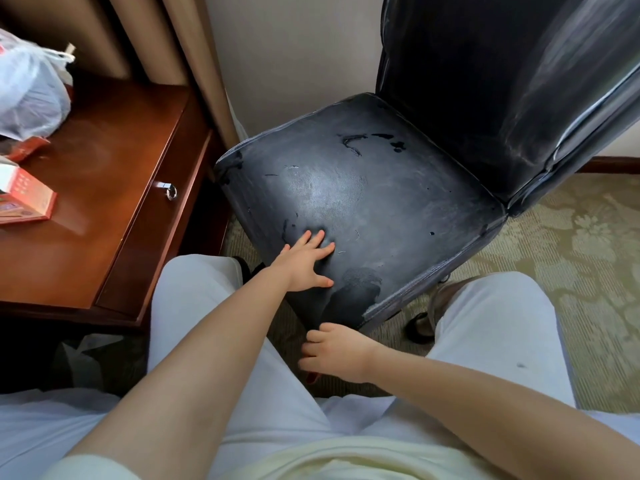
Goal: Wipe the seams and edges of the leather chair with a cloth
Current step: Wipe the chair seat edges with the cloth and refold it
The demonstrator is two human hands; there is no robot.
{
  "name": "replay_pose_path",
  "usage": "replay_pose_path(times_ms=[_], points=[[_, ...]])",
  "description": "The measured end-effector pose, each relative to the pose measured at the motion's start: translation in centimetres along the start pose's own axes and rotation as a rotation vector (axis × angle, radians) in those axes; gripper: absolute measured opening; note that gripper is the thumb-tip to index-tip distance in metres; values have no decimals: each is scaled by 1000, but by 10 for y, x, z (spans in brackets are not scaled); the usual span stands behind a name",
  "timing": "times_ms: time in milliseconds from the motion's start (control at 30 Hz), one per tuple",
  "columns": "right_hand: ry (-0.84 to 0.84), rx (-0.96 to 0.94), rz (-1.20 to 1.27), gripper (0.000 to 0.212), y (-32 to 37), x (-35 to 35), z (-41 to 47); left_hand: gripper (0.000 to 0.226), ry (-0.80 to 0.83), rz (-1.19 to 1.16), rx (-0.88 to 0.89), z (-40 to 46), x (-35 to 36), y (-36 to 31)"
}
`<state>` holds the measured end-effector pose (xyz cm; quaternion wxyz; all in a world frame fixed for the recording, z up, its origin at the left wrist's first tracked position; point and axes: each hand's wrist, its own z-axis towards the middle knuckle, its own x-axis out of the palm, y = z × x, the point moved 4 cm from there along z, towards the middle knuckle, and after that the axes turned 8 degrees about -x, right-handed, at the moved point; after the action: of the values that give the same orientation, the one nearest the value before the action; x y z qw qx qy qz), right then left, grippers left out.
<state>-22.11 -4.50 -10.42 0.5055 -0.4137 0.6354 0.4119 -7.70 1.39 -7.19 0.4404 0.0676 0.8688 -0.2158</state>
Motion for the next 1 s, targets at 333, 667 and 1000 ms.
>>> replay_pose_path(times_ms=[333, 667, 1000], points=[[-88, 179, 24, 39, -42, -35, -59, 82, 16, 42, -15, 5, -1, 0], [-22, 117, 22, 43, -16, -25, -1, 86, 23, 45, -26, 6, -3, 3], [-131, 220, 28, 31, -20, -20, -42, 100, 51, 81, -25, 3, -2, -5]])
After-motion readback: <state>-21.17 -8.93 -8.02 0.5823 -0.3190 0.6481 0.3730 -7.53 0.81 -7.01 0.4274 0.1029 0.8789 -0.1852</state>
